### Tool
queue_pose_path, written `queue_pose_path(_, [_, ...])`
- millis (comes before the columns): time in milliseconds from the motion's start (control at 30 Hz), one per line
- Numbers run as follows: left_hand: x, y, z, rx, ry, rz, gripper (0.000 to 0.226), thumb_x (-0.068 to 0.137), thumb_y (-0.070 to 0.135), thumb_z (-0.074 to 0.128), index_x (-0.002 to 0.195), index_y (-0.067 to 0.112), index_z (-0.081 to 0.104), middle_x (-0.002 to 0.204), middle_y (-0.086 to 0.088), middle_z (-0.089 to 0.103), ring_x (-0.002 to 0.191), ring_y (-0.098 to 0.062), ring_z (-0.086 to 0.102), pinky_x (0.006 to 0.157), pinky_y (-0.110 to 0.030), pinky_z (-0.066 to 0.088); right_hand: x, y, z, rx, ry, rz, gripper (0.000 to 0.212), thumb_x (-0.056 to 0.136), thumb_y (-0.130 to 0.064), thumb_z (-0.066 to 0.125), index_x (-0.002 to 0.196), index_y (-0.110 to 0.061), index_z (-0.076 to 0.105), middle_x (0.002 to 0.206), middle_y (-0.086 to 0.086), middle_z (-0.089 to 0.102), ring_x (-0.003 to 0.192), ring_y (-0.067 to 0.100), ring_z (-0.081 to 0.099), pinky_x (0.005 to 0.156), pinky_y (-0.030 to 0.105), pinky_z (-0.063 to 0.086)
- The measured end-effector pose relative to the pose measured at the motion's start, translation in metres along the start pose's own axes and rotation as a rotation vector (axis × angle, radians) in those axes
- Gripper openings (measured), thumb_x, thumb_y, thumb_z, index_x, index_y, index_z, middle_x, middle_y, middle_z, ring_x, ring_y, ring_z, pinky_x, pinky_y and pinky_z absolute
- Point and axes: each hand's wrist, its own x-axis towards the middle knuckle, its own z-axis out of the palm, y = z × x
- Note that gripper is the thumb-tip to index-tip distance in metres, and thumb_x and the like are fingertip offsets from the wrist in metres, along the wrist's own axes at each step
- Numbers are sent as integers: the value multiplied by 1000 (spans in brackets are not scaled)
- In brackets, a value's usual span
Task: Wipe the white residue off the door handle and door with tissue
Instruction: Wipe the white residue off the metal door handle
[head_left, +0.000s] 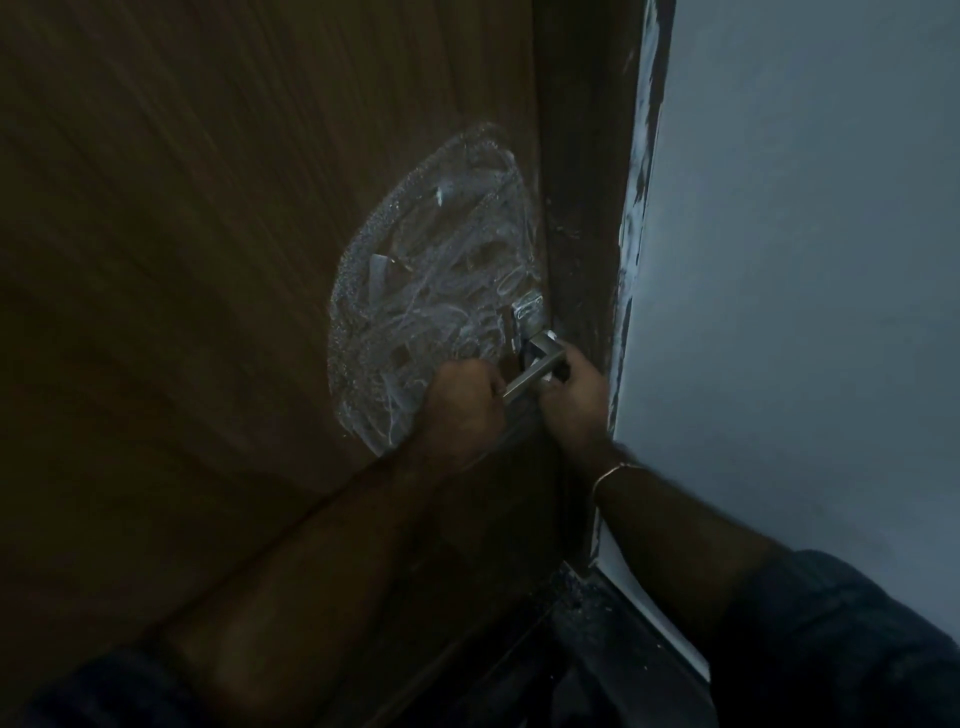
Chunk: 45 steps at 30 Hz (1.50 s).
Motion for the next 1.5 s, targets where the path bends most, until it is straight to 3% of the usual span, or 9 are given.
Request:
queue_pose_path(200, [-2, 1, -3, -12, -10, 7, 19, 94, 8, 55, 105, 12, 70, 104, -3, 70, 87, -10, 60, 70, -20, 45, 7, -4, 0, -94, 84, -29, 40, 94, -3, 45, 130, -10, 62, 119, 12, 68, 111, 27, 63, 99, 46, 51])
queue_pose_path(333, [-1, 2, -5, -27, -43, -8, 21, 93, 8, 55, 109, 11, 69, 107, -6, 70, 96, -17, 64, 78, -26, 51, 6, -3, -1, -42, 137, -42, 38, 94, -5, 47, 125, -14, 65, 119, 6, 70, 111, 21, 63, 98, 29, 48])
queue_pose_path(500, [-1, 0, -5, -30, -16, -14, 21, 93, 8, 57, 111, 12, 69, 109, -5, 70, 99, -17, 64, 74, -23, 46, 8, 4, 0, 57, 159, -48, 33, 96, -13, 52, 123, -26, 66, 120, -8, 69, 111, 3, 63, 95, 17, 51])
queue_pose_path(600, [-1, 0, -4, -37, -14, -23, 23, 93, 8, 57, 112, 13, 69, 111, -6, 70, 101, -19, 64, 79, -26, 51, 6, 3, -4, 22, 171, -80, 35, 95, -14, 53, 122, -33, 66, 121, -11, 69, 110, 2, 63, 96, 16, 50])
queue_pose_path(733, [-1, 0, -6, -41, -28, -17, 25, 93, 9, 57, 115, 10, 70, 114, -8, 69, 106, -21, 64, 91, -32, 53, 12, -4, -12, -137, 133, -141, 36, 93, -5, 52, 121, -20, 69, 119, 0, 71, 106, 10, 65, 93, 0, 39])
queue_pose_path(967, [-3, 0, -8, -66, -43, -22, 22, 93, 14, 59, 111, 9, 70, 110, -7, 69, 100, -18, 64, 84, -28, 53, 22, -40, -27, -507, -27, -110, 39, 89, 2, 58, 123, -14, 68, 120, 8, 70, 110, 26, 65, 105, 38, 47])
queue_pose_path(1133, [-2, 0, -8, -66, -56, -25, 22, 91, 14, 61, 111, 10, 70, 109, -6, 69, 100, -17, 63, 84, -27, 53, 13, -56, -22, -391, 116, -201, 24, 98, -19, 57, 117, -17, 71, 109, 2, 74, 98, 18, 68, 93, 33, 54])
queue_pose_path(1400, [1, -2, -7, -29, -54, -5, 22, 91, 8, 60, 111, 10, 69, 112, -8, 69, 103, -21, 64, 90, -36, 55, 15, -64, -9, -480, 67, -103, 28, 92, -12, 63, 119, -8, 69, 113, 11, 72, 101, 25, 67, 91, 27, 49])
queue_pose_path(1500, [1, -4, -5, -36, -43, 18, 18, 90, 12, 62, 106, 10, 71, 106, -7, 71, 96, -19, 66, 86, -36, 57, 19, -73, -9, -378, 104, -85, 27, 93, -12, 62, 119, -9, 68, 114, 8, 72, 103, 23, 67, 87, 24, 48])
